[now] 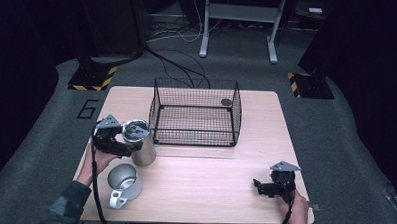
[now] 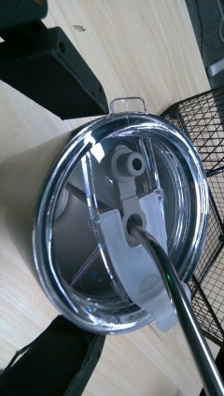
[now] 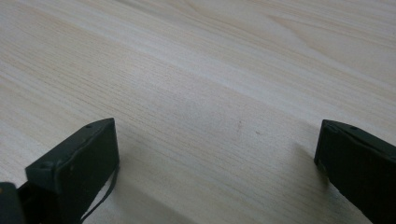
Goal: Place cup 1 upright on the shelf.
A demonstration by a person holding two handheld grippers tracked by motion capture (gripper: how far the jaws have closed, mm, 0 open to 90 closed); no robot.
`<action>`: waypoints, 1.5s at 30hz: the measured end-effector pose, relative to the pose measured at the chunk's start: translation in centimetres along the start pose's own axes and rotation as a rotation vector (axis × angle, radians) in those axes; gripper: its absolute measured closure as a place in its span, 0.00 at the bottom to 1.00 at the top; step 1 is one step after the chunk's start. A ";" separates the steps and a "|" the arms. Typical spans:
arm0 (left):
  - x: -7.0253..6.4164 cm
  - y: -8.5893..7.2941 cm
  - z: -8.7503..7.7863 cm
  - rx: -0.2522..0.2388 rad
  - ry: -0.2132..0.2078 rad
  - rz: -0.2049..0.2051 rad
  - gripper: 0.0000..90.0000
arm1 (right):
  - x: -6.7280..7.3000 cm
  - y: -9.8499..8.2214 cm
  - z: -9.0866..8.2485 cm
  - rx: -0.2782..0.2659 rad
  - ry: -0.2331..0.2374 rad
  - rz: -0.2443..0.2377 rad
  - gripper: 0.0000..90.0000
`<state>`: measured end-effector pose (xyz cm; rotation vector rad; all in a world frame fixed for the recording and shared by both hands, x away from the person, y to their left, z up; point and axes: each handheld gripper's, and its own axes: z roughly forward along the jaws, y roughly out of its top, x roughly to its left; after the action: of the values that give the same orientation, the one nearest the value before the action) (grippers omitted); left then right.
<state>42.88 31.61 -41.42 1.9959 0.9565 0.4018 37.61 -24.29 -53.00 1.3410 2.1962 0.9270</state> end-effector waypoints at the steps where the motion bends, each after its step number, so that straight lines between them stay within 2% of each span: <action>1: 0.0 0.0 0.1 0.002 0.003 0.000 0.00 | 0.0 0.0 0.0 0.001 0.000 0.000 0.00; 9: 0.0 0.1 0.8 -0.003 -0.005 0.008 0.00 | 0.0 0.0 0.0 0.000 0.000 0.001 0.00; 18: -0.2 0.3 1.5 0.007 0.024 0.012 0.03 | 0.0 0.0 0.0 0.000 0.000 -0.002 0.00; 21: -0.3 0.3 1.6 0.006 0.034 0.029 0.03 | 0.0 0.0 0.0 0.000 0.000 -0.002 0.00; 23: -0.6 0.1 1.8 -0.005 0.060 0.047 0.03 | 0.0 0.0 0.0 -0.001 0.000 -0.002 0.00; 36: -0.4 0.0 1.6 -0.010 0.044 0.058 0.04 | 0.0 0.0 0.0 0.000 0.000 0.000 0.00; 45: -0.1 -0.2 1.0 -0.024 0.045 0.044 0.04 | 0.0 0.0 0.0 0.000 0.000 0.000 0.00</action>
<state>43.31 31.09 -42.16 1.9963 0.9326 0.4824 37.61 -24.29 -53.00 1.3412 2.1962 0.9272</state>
